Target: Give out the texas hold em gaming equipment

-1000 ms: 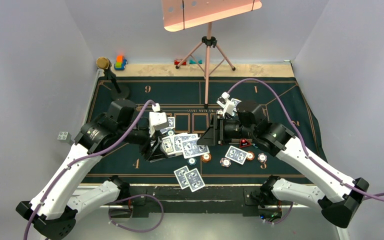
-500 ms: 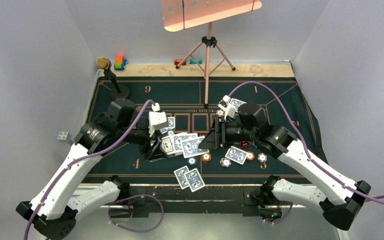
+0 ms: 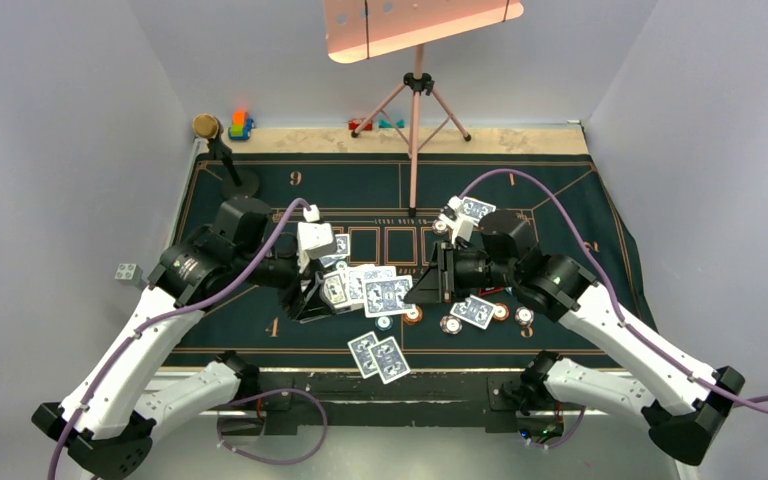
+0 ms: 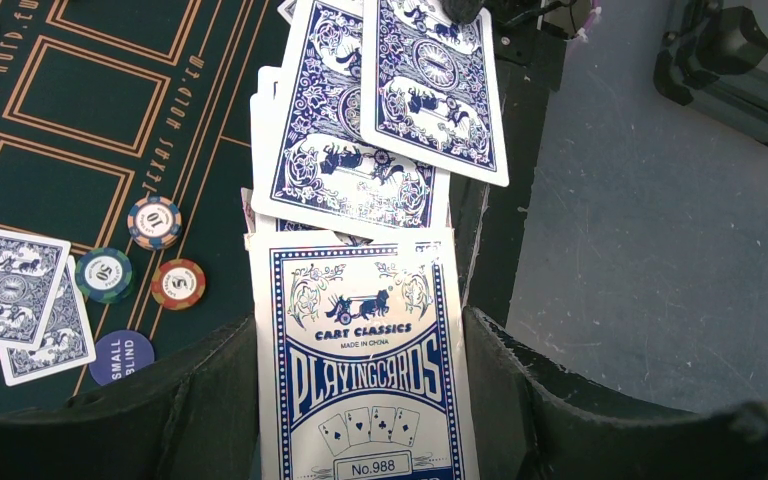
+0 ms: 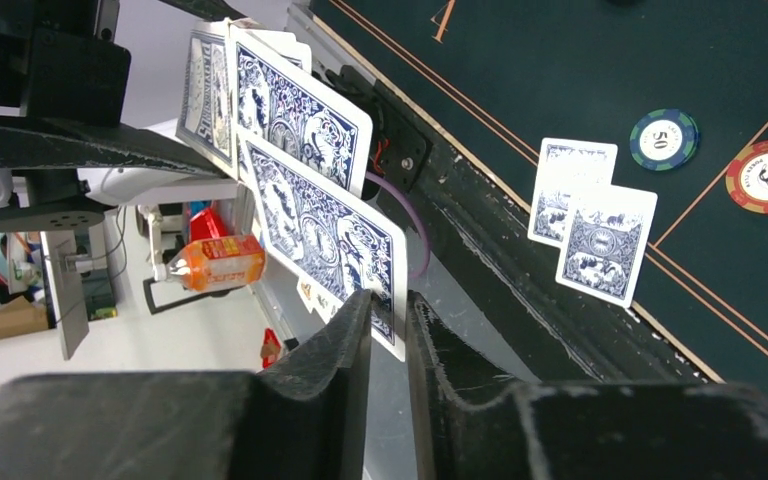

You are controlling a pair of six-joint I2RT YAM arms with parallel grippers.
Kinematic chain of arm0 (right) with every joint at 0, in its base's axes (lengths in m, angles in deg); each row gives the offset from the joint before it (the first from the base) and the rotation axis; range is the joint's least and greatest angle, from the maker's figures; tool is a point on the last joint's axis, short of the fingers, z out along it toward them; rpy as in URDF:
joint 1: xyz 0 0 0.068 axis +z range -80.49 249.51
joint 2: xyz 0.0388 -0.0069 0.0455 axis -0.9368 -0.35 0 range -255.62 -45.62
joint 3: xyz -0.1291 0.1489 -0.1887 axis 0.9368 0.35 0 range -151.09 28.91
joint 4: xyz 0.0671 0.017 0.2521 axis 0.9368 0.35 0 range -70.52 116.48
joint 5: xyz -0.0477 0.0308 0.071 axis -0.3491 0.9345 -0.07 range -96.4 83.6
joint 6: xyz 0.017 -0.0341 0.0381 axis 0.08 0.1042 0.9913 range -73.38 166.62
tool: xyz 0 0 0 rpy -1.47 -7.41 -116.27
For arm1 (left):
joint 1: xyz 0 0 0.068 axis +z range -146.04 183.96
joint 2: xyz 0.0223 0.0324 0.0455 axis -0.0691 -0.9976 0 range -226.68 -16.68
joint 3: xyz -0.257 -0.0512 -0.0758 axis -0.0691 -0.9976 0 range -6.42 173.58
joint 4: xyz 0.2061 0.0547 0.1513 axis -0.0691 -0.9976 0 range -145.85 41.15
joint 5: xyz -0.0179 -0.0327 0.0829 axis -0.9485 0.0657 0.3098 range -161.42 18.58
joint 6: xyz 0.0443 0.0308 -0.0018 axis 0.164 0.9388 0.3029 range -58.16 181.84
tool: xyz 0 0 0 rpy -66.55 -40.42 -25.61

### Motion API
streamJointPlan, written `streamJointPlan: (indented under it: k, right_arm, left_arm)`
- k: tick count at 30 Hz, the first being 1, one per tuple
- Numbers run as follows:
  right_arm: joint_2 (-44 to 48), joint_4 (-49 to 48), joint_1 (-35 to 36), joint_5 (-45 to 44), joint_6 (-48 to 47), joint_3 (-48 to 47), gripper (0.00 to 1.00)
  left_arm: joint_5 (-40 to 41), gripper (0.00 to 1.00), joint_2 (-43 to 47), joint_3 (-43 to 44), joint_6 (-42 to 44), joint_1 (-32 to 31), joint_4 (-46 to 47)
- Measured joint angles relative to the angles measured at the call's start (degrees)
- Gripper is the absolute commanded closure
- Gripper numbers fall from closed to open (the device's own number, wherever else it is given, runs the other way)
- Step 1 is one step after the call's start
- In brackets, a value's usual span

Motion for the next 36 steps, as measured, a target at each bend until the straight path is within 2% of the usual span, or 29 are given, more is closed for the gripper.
streamJointPlan:
  k: [19,31,36]
  right_arm:
    - [3.3,-1.4,0.0,2.2,5.1,-0.1,0.99]
    - [3.4,-1.6,-0.4,3.7,5.8,-2.1,1.00]
    - [3.9,2.0,-1.4,3.6,4.4,-6.2,1.00]
  left_arm:
    - [0.0,1.00,-0.3,0.2,0.0,0.0,0.0]
    - [0.0,1.00,-0.3,0.2,0.0,0.0,0.0]
    - [0.1,1.00,-0.3,0.2,0.0,0.4,0.0]
